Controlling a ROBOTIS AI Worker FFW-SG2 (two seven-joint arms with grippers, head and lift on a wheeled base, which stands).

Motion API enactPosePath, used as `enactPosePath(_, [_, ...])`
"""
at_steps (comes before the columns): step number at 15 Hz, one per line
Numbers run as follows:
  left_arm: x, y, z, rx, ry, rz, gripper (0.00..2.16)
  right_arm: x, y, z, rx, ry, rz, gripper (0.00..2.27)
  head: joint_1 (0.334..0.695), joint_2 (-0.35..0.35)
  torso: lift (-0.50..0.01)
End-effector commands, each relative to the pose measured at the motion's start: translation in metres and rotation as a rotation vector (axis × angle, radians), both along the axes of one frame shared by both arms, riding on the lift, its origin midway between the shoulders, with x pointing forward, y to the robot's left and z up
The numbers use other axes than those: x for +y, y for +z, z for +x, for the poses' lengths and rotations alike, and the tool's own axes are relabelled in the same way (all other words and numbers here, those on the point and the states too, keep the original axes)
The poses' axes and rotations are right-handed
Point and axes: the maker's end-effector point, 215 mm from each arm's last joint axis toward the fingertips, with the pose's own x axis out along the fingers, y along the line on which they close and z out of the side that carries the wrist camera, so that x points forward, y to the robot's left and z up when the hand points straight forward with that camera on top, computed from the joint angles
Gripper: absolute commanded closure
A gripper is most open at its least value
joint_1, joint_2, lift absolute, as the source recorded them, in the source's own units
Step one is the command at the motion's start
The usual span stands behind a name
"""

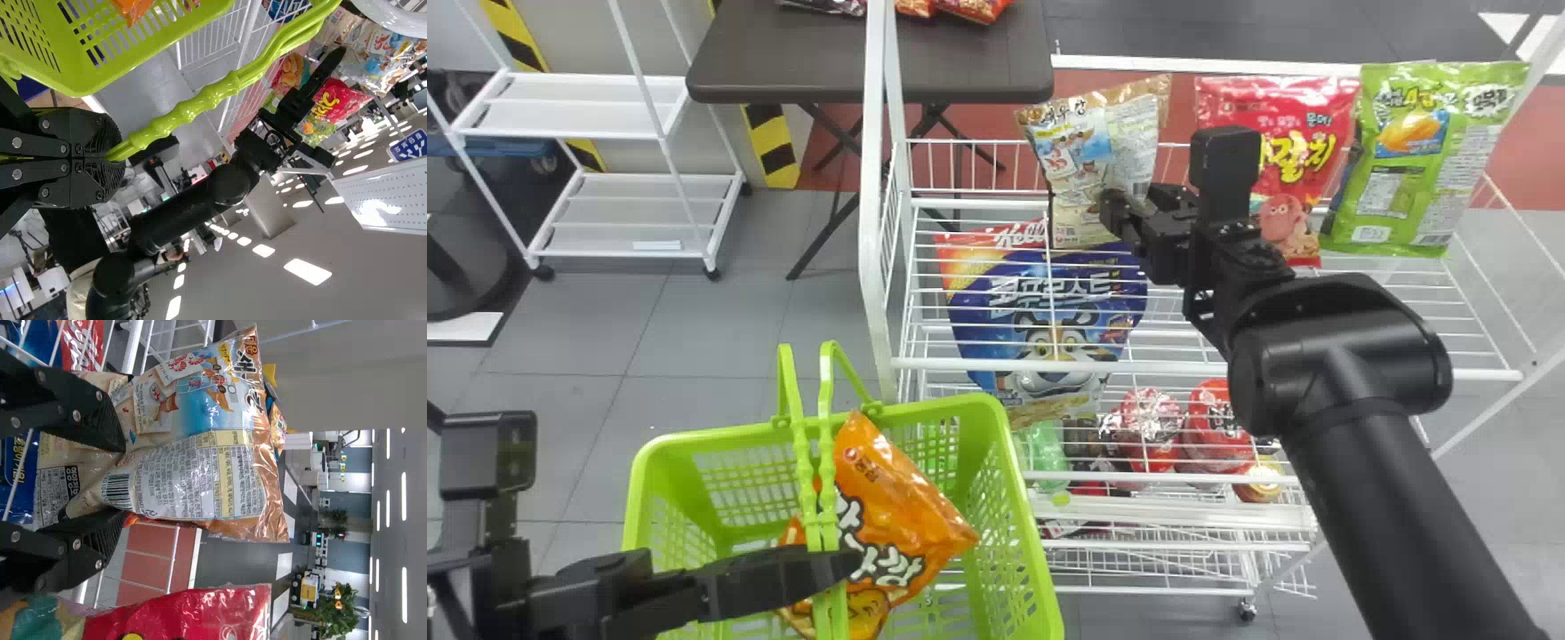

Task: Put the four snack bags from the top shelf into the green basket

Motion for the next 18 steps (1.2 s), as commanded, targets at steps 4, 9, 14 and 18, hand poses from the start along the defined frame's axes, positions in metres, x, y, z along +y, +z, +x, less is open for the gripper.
enactPosePath(4, [0.002, 0.002, 0.001, -0.001, 0.0, -0.009, 2.15, 0.0, 0.044, -0.042, -0.07, 0.019, 0.088, 2.25, 0.695, -0.005, -0.004])
enactPosePath(9, [0.004, 0.001, 0.004, -0.003, 0.007, -0.01, 2.15, 0.041, 0.064, -0.153, 0.076, 0.114, 0.248, 2.25, 0.695, 0.016, -0.004])
enactPosePath(14, [0.003, 0.002, 0.007, -0.007, 0.005, -0.013, 2.15, 0.115, 0.002, -0.277, 0.451, 0.314, 0.271, 2.25, 0.695, 0.122, -0.004])
enactPosePath(18, [-0.005, 0.004, 0.006, -0.011, -0.012, -0.021, 2.15, 0.166, -0.014, -0.323, 0.565, 0.444, 0.261, 2.25, 0.695, 0.247, -0.004])
